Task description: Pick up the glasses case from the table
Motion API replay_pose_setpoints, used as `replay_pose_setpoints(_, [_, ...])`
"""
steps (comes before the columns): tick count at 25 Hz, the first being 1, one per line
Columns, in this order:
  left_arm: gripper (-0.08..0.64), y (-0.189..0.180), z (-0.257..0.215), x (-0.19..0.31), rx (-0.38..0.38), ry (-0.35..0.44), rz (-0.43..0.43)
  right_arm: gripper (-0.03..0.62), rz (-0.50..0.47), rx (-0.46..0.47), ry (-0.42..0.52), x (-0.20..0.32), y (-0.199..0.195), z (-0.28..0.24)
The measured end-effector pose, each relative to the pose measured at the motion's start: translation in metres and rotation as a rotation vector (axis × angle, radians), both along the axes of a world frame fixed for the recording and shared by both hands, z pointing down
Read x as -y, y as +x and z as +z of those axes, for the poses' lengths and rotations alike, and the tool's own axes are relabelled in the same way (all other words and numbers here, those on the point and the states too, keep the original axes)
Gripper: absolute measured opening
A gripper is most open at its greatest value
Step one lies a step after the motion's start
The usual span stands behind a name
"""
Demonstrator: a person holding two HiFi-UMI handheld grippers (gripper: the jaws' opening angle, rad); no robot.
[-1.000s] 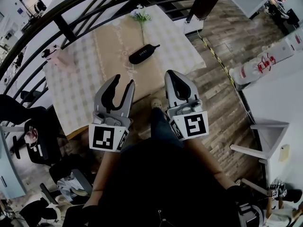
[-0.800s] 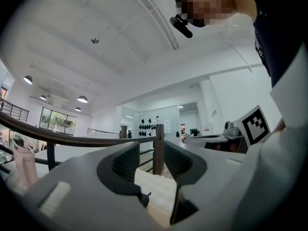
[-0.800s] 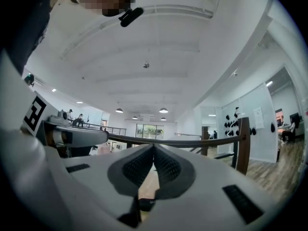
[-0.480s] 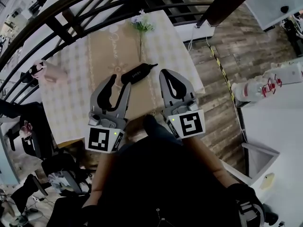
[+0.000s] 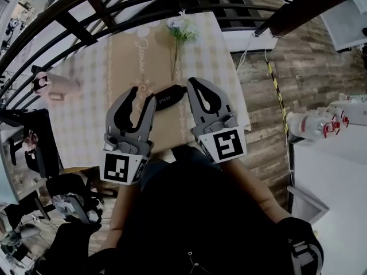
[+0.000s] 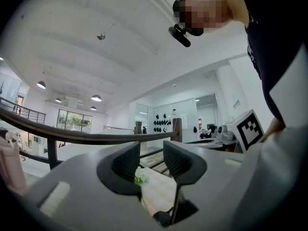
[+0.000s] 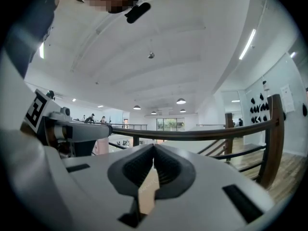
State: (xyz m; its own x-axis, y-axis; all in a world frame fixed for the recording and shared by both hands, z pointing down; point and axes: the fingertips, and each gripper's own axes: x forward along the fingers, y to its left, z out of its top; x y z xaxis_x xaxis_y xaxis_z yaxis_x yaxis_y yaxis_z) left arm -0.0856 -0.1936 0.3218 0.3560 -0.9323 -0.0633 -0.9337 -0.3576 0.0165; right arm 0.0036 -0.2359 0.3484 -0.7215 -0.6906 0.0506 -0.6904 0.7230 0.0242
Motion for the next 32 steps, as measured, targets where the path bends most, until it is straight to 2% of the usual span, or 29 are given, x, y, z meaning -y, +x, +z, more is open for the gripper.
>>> replay_pose_setpoints(10, [0.158,-0.004,0.009,0.023,0.016,-0.024,-0.018,0.011,-0.079,-0.002,-0.027,0.022,-0.022,0.015])
replay_pose_setpoints(20, [0.158,0.004,0.045,0.046,0.043,-0.117,0.087,0.011,-0.02,-0.023,-0.035,0.03,-0.018,0.028])
replay_pose_setpoints(25, [0.158,0.006,0.083,0.051,0.099,-0.236,0.148,0.011,0.021,-0.037,-0.054,0.034,-0.012,0.04])
replay_pose_setpoints(27, [0.158,0.009,0.097,0.051,0.105,-0.265,0.18,0.011,0.039,-0.042,-0.056,0.033,-0.01,0.044])
replay_pose_setpoints(30, [0.164,0.015,0.124,0.048,0.11,-0.351,0.234,0.011,0.07,-0.058,-0.073,0.032,-0.004,0.054])
replay_pose_setpoints(32, [0.172,0.019,0.138,0.048,0.128,-0.361,0.269,0.011,0.09,-0.068,-0.092,0.033,0.0,0.062])
